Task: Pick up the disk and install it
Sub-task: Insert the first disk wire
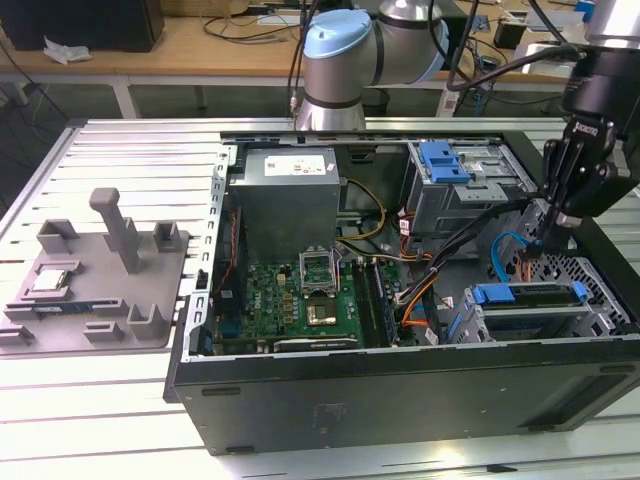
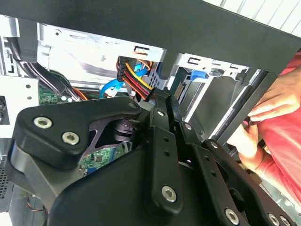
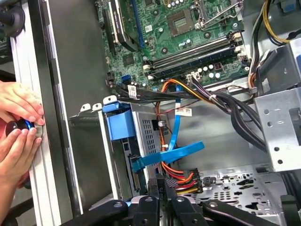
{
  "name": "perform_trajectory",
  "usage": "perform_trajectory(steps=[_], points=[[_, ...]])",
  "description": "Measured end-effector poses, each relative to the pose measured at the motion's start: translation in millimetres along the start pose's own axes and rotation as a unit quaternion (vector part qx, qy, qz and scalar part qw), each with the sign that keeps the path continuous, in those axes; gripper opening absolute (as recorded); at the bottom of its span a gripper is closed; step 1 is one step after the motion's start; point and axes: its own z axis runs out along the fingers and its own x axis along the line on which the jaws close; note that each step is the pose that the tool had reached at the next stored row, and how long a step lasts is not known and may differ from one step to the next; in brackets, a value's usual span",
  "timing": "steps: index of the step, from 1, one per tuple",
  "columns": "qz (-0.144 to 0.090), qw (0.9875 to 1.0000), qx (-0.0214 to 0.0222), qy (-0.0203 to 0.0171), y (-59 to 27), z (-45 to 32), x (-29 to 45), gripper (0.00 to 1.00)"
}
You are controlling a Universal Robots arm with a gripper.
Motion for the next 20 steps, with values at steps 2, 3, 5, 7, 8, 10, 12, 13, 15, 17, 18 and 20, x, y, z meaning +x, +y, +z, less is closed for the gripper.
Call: perform_trajectory(steps=[2,3,5,7,8,10,12,13,15,17,18,20], points=[[-0.002,1.0,0.0006,-0.0031,-0.2,0.8,3.1,0.16],[-0.003,1.0,0.0009,-0.0043,-0.2,1.1,4.3,0.16],[-0.007,0.9999,0.0019,-0.009,-0.4,2.0,8.5,0.16],[-0.011,0.9998,0.0034,-0.0143,-0.5,2.9,13.6,0.16],[-0.014,0.9997,0.0045,-0.0168,-0.4,3.1,15.8,0.16],[-0.02,0.9996,0.0069,-0.0183,-0.1,2.9,17.4,0.16],[-0.027,0.9994,0.0096,-0.0189,0.3,2.9,18.2,0.16],[-0.03,0.9993,0.0108,-0.019,0.4,2.9,18.5,0.16],[-0.036,0.9991,0.013,-0.0192,0.7,2.9,19.1,0.16],[-0.045,0.9987,0.0163,-0.0199,1.5,3.2,20.2,0.16],[-0.047,0.9985,0.0172,-0.0202,1.9,3.4,20.6,0.16],[-0.051,0.9983,0.0186,-0.0213,2.6,3.6,21.4,0.16]])
